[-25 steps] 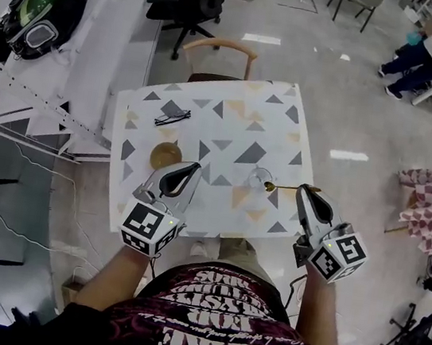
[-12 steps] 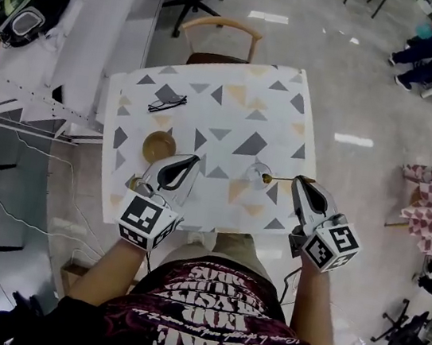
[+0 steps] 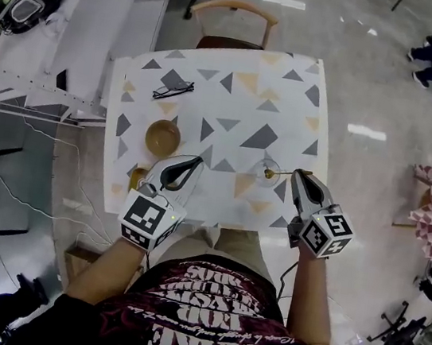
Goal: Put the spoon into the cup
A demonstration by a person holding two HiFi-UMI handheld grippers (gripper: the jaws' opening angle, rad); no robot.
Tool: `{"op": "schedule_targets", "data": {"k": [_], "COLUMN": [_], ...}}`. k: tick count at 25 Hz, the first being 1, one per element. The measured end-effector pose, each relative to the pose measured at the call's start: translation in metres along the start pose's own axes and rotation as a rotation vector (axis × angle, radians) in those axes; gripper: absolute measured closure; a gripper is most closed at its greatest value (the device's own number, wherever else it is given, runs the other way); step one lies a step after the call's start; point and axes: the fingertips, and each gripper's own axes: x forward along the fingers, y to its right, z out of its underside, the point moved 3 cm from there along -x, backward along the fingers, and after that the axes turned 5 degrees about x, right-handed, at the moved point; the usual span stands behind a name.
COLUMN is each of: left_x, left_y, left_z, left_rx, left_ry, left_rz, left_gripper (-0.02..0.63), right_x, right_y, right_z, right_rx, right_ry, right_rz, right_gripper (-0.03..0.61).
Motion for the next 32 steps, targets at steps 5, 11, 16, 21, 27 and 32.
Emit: {"op": "schedule_targets", "data": {"k": [5, 11, 16, 21, 27, 32], "left_x": [0.002, -0.002, -0.02, -0.042, -0.076, -0.107], "left_y": [0.005, 0.009, 0.006, 0.005, 0.01, 0.019], "left_z": [0.013, 0.02, 0.027, 0.029, 0.02, 0.019], "left_rx": [-0.009, -0.014, -0.021, -0.017, 0.01, 0.019], "left_ry": [-0.04, -0.068, -0.086, -0.074, -0.02, 0.016], "left_rz": [-0.006, -0.02, -0.053, -0.08, -0.097, -0.086], "left_gripper": [0.614, 0.614, 0.614, 0.614, 0.614, 0.614], "right_x": [0.016, 0.034, 0.046, 0.052, 0.057, 0.036], "right_y": [0.016, 0.021, 0.023, 0.023, 0.028, 0.022], "right_z": [0.024, 0.045, 0.059, 0.069, 0.078, 0.082], "right_rx": [0.024, 0.018, -0.001, -0.047, -0.042, -0.026], "right_ry": [-0.037, -0.081, -0.104, -0.118, -0.131, -0.093], "right_rz": [0.007, 0.0, 0.007, 0.048, 0.113, 0.178], "right_gripper": [0.546, 0.546, 0.546, 0.545, 0.489, 0.253]}}
